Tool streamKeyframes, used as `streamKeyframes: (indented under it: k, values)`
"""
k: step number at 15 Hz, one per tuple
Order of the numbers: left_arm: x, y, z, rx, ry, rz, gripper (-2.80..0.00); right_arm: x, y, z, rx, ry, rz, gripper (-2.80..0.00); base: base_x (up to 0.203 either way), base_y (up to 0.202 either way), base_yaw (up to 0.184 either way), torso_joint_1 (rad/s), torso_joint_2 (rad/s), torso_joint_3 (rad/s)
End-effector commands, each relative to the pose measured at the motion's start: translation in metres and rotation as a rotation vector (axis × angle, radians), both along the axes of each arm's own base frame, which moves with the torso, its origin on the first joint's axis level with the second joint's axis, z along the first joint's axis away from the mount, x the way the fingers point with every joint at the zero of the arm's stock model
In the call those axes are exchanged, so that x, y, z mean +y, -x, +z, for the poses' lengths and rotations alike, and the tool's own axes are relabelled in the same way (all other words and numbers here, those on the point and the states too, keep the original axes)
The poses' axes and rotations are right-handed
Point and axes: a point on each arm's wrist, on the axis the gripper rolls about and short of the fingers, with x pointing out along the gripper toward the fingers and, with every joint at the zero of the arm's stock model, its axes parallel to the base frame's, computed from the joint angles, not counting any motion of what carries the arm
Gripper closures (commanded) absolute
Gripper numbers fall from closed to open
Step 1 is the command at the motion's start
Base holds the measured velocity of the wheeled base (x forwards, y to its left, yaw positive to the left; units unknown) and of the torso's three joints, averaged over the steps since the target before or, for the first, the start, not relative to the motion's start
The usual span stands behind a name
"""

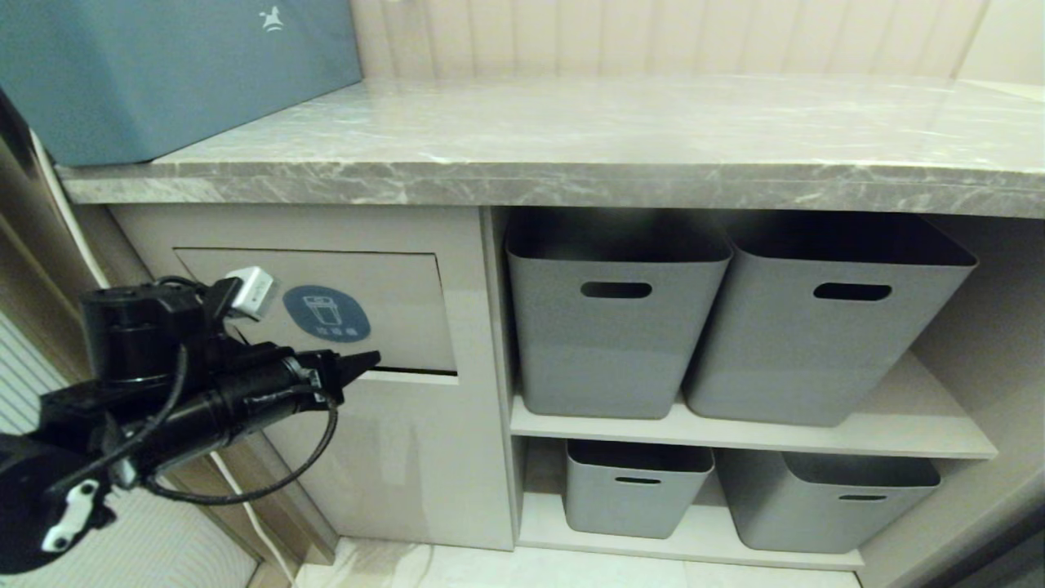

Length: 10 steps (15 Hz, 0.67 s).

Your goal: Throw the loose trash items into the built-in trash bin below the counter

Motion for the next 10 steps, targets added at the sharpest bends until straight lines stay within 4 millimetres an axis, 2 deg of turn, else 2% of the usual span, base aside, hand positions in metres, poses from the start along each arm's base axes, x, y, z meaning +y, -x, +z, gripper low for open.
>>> streamKeyframes:
  k: [1,4,6,8,10]
  values:
    - [0.012,0.04,0.038,-0.106,0.05,0.016,0.0,0.0,0.0,0.0,0.002,-0.001,0.0,0.0,0.0,0.0,0.0,0.0,0.0,0.0]
    - [0.04,0.116,0.07,-0.173,0.065,0.099,0.0,0.0,0.0,0.0,0.002,-0.001,0.0,0.0,0.0,0.0,0.0,0.0,0.0,0.0]
    - [0.058,0.173,0.073,-0.241,0.011,0.199,0.0,0.0,0.0,0.0,0.002,-0.001,0.0,0.0,0.0,0.0,0.0,0.0,0.0,0.0]
    - [0.065,0.223,0.062,-0.284,-0.046,0.352,0.0,0.0,0.0,0.0,0.002,-0.001,0.0,0.0,0.0,0.0,0.0,0.0,0.0,0.0]
    - [0.062,0.258,0.036,-0.317,-0.095,0.437,0.0,0.0,0.0,0.0,0.002,0.0,0.0,0.0,0.0,0.0,0.0,0.0,0.0,0.0]
